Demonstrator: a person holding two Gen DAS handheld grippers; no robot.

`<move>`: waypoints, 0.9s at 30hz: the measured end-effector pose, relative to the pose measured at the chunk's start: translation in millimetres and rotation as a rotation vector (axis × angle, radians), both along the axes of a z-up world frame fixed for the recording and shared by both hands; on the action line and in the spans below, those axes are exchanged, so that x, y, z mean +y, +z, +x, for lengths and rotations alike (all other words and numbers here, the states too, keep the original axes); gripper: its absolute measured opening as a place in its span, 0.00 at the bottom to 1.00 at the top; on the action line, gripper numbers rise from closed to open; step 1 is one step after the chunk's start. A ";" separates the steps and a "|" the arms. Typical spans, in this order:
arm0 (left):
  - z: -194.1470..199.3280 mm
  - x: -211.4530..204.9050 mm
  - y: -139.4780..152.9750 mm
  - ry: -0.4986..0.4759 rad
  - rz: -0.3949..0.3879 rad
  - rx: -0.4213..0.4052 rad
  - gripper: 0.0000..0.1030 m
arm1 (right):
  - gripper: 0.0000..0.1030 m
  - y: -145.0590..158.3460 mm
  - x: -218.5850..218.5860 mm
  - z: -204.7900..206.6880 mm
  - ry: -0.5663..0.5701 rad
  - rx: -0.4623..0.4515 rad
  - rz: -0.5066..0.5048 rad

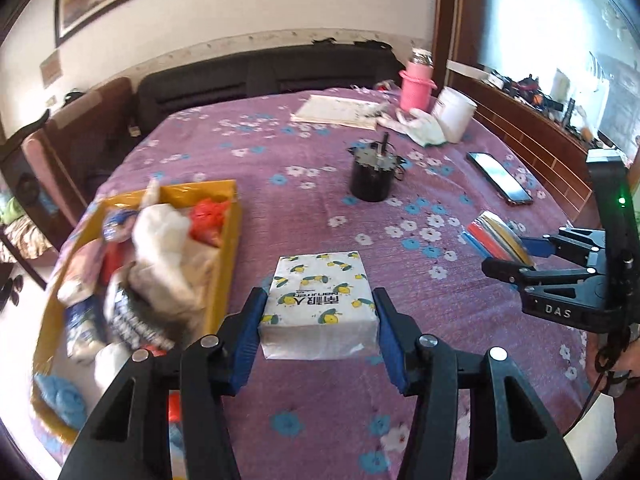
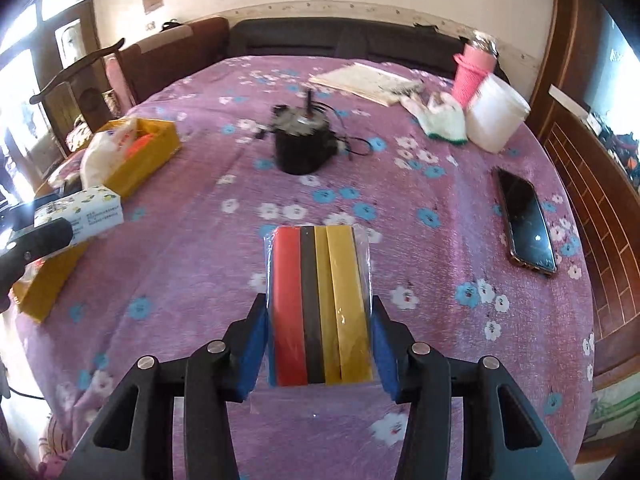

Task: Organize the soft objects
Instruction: 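Carry the tissue pack and sponge pack over the yellow box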

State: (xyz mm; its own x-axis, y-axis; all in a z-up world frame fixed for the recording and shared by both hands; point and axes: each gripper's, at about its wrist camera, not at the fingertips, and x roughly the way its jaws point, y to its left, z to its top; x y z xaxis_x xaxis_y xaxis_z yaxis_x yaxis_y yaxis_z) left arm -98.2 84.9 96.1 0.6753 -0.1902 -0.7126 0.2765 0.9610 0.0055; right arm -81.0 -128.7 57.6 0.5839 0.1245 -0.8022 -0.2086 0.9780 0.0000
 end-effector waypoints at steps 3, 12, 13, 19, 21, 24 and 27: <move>-8.9 9.4 4.5 0.036 0.022 -0.027 0.51 | 0.50 5.4 15.5 -6.6 0.029 -0.009 -0.007; -25.9 41.8 18.2 0.120 0.030 -0.092 0.51 | 0.50 21.7 60.6 -12.0 0.099 -0.028 0.002; -26.8 45.8 19.4 0.129 0.028 -0.097 0.51 | 0.50 24.0 67.6 -11.8 0.109 -0.033 -0.002; -28.3 72.5 23.0 0.179 0.001 -0.112 0.51 | 0.50 32.9 106.6 -11.4 0.181 -0.049 -0.012; -27.6 80.1 23.2 0.192 -0.008 -0.112 0.51 | 0.50 34.7 118.4 -11.0 0.202 -0.051 -0.017; -27.0 95.4 24.3 0.216 -0.024 -0.113 0.51 | 0.50 37.8 139.2 -9.1 0.233 -0.052 -0.025; -24.8 109.9 24.5 0.240 -0.038 -0.111 0.51 | 0.50 38.9 154.2 -4.9 0.253 -0.052 -0.032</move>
State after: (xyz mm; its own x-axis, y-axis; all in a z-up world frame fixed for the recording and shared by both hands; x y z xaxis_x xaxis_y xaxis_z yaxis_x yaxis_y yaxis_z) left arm -123.0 194.9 120.6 0.7779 -0.0404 -0.6271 0.0402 0.9991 -0.0145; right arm -85.8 25.5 96.6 0.5776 0.2469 -0.7781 -0.4453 0.8942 -0.0468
